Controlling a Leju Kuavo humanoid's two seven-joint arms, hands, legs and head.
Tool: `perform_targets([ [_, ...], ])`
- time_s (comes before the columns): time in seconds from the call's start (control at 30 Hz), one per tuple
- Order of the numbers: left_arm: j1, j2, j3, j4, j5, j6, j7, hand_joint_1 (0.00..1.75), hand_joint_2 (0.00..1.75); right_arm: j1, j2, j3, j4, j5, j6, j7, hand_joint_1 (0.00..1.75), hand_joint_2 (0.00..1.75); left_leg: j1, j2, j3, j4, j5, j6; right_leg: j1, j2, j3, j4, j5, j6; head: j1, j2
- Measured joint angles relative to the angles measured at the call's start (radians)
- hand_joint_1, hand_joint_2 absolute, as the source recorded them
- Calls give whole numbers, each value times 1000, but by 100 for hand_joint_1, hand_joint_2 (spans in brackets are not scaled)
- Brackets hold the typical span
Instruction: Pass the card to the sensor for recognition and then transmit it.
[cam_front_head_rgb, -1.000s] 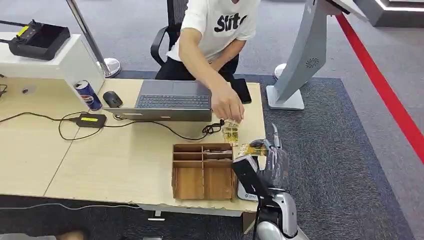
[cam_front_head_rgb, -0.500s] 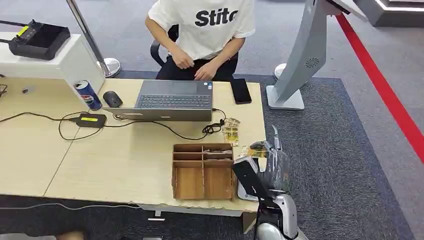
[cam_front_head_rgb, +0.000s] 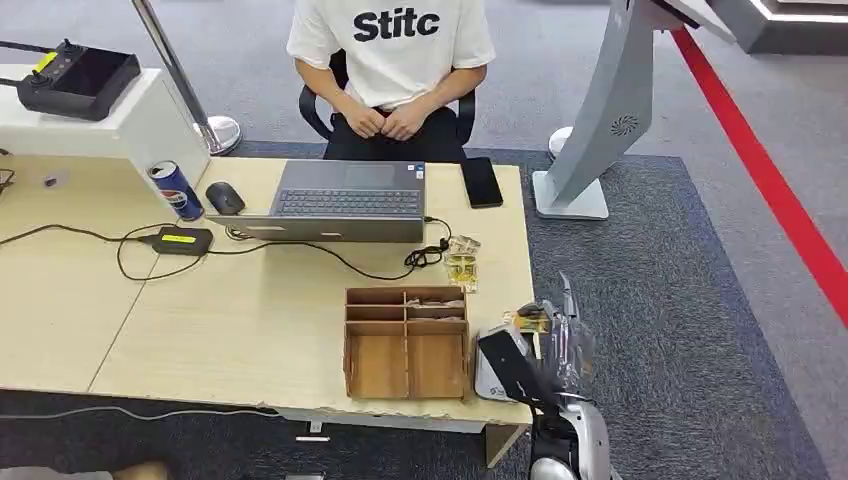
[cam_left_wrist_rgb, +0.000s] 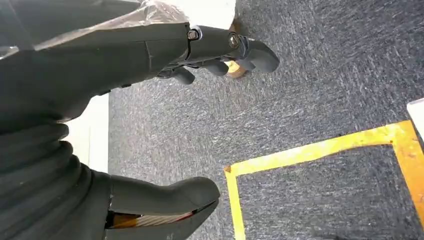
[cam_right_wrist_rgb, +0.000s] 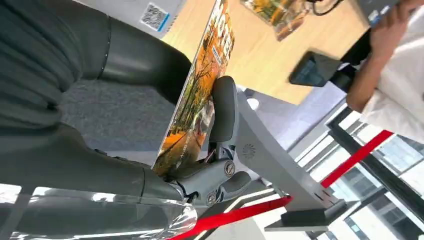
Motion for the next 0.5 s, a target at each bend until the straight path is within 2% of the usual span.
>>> perform_targets([
  [0.5, 1, 0, 1, 0, 0, 0, 0, 0, 175, 21, -34, -3, 63, 25, 0, 21, 175, 175, 0, 0, 0, 0, 0, 0, 0, 0, 0, 0, 0, 0, 0, 0],
])
